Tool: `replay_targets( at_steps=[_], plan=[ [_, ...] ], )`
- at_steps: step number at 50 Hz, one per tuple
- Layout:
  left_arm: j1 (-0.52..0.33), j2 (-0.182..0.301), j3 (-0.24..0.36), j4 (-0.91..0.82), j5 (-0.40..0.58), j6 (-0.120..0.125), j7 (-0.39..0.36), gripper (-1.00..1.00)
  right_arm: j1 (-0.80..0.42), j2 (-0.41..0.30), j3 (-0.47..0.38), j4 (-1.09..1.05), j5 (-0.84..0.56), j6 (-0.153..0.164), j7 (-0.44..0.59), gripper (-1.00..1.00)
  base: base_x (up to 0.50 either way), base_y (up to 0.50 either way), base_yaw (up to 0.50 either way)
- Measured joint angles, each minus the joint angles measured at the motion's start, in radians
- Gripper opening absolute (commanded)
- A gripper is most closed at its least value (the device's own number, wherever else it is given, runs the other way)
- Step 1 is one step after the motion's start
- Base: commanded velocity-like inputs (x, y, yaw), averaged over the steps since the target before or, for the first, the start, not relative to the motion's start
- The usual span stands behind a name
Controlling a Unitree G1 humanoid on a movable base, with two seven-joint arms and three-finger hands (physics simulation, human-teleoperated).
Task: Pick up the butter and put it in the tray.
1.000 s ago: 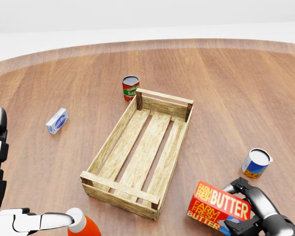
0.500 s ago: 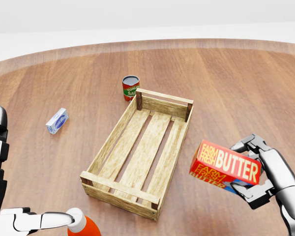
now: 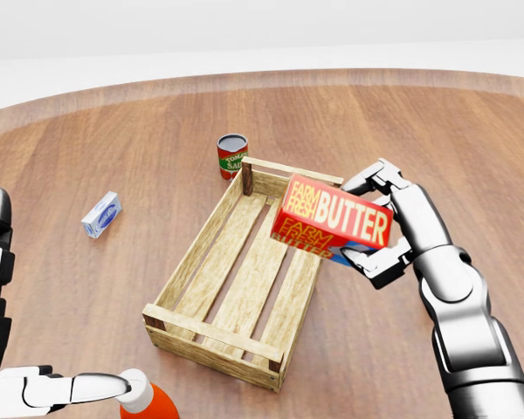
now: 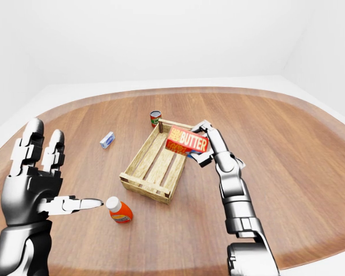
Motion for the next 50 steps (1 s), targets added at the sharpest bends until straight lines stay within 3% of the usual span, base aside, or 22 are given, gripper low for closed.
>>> replay_targets(
  at_steps=[28,50],
  plan=[
    [-0.001,0.001,0.010,-0.010,-0.009,0.000,-0.004,1.00,-0.286,0.153,0.097,0.522,-0.037,0.000,-0.235,-1.00,0.00,0.00,0.00],
    [-0.005,0.002,0.013,-0.008,-0.012,0.000,-0.007,1.00,-0.326,0.248,0.128,0.676,-0.114,-0.049,-0.393,-1.00,0.00,0.00,0.00]
  ],
)
